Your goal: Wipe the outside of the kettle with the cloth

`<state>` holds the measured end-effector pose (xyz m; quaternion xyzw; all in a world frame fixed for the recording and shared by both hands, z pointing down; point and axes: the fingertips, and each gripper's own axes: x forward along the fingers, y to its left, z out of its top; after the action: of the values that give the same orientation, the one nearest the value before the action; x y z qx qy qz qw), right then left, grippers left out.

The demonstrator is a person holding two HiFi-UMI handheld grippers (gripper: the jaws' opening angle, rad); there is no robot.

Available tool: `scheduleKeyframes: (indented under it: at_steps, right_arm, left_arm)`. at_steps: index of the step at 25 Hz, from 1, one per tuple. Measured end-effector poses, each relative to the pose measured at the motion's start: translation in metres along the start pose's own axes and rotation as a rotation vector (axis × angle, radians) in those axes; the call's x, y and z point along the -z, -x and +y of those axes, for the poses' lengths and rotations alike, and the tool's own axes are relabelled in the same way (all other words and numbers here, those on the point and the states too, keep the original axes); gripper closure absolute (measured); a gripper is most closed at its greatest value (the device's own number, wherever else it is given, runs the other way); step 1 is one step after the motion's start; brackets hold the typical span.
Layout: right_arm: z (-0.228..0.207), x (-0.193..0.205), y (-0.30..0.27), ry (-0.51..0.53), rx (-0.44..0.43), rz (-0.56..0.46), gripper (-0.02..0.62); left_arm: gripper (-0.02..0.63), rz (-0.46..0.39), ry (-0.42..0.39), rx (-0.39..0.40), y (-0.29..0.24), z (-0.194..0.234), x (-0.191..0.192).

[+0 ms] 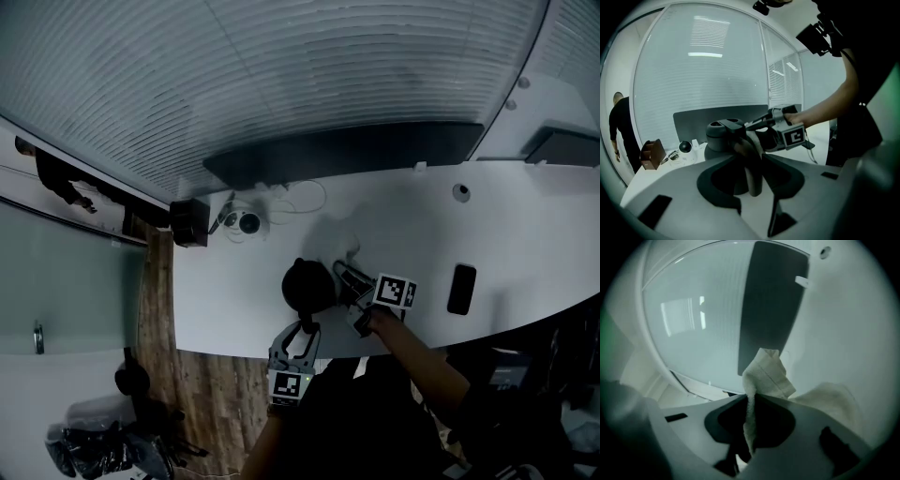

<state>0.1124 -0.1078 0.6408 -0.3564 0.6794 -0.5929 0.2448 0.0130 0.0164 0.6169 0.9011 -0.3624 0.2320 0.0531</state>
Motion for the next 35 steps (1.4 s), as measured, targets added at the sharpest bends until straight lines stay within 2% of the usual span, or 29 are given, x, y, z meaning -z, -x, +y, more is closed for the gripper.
scheduleKeyframes:
  at_steps: [2, 3, 5, 6, 8, 10, 12, 13, 17, 19, 20, 22, 24, 26, 28, 30, 32, 33, 35]
  right_arm:
    - [0.037, 0.010, -0.003, 0.053, -0.055, 0.034, 0.560]
    - [0.044, 0.014, -0.003, 0.087, -0.055, 0.045, 0.560]
    - [0.032, 0.013, 0.000, 0.138, -0.013, 0.037, 0.560]
    - [0.016, 0.010, 0.003, 0.129, 0.019, 0.028, 0.560]
    - [-0.025, 0.010, 0.006, 0.060, 0.092, 0.026, 0.560]
    - [-0.058, 0.017, 0.008, -0.057, 0.132, 0.012, 0.560]
    - [-0.055, 0.018, 0.011, -0.154, 0.112, -0.057, 0.560]
    - [-0.040, 0.015, 0.012, -0.151, 0.093, -0.090, 0.560]
    - [0.035, 0.007, -0.001, 0.013, -0.001, -0.138, 0.560]
    - [0.040, 0.003, -0.010, 0.117, 0.028, -0.172, 0.560]
    - [0.031, 0.001, -0.011, 0.143, 0.060, -0.192, 0.560]
    - [0.000, -0.003, -0.006, 0.120, 0.131, -0.224, 0.560]
    - [-0.038, -0.002, 0.000, 0.041, 0.195, -0.215, 0.560]
    - [-0.059, 0.005, 0.004, -0.035, 0.221, -0.202, 0.560]
    - [-0.045, 0.004, 0.007, -0.043, 0.194, -0.218, 0.560]
    - [-0.004, -0.001, 0.003, -0.008, 0.105, -0.222, 0.560]
    - [0.040, 0.003, -0.010, 0.044, 0.002, -0.185, 0.560]
    - [0.054, 0.007, -0.018, 0.076, -0.023, -0.162, 0.560]
    - [0.056, 0.015, -0.026, 0.128, -0.011, -0.141, 0.560]
  left_arm:
    - [0.451, -0.004, -0.003, 0.005, 0.003, 0.004, 0.003]
    - [0.451, -0.010, -0.006, 0.012, 0.004, 0.004, 0.003]
    - [0.451, -0.024, -0.012, 0.027, 0.004, 0.002, -0.001]
    - [0.453, -0.025, -0.005, 0.033, 0.005, 0.002, -0.001]
    - [0.462, -0.011, 0.033, 0.038, 0.007, 0.006, 0.004]
    - [0.469, 0.009, 0.060, 0.037, 0.008, 0.009, 0.010]
    - [0.471, 0.016, 0.083, 0.039, 0.007, 0.010, 0.008]
    - [0.471, 0.010, 0.108, 0.038, 0.005, 0.012, 0.004]
    - [0.469, -0.011, 0.232, 0.045, -0.008, 0.022, -0.011]
    - [0.469, -0.009, 0.263, 0.046, -0.015, 0.030, -0.019]
    - [0.471, 0.002, 0.278, 0.038, -0.018, 0.033, -0.021]
    - [0.479, 0.018, 0.311, 0.028, -0.022, 0.034, -0.022]
    - [0.480, 0.010, 0.340, 0.035, -0.029, 0.030, -0.029]
    - [0.480, 0.000, 0.363, 0.052, -0.032, 0.028, -0.034]
    - [0.480, -0.008, 0.386, 0.067, -0.034, 0.028, -0.036]
    - [0.480, -0.019, 0.432, 0.065, -0.034, 0.035, -0.037]
    - [0.480, -0.019, 0.460, 0.060, -0.034, 0.043, -0.035]
    - [0.480, -0.017, 0.462, 0.059, -0.034, 0.046, -0.033]
    - [0.480, -0.015, 0.466, 0.060, -0.035, 0.049, -0.030]
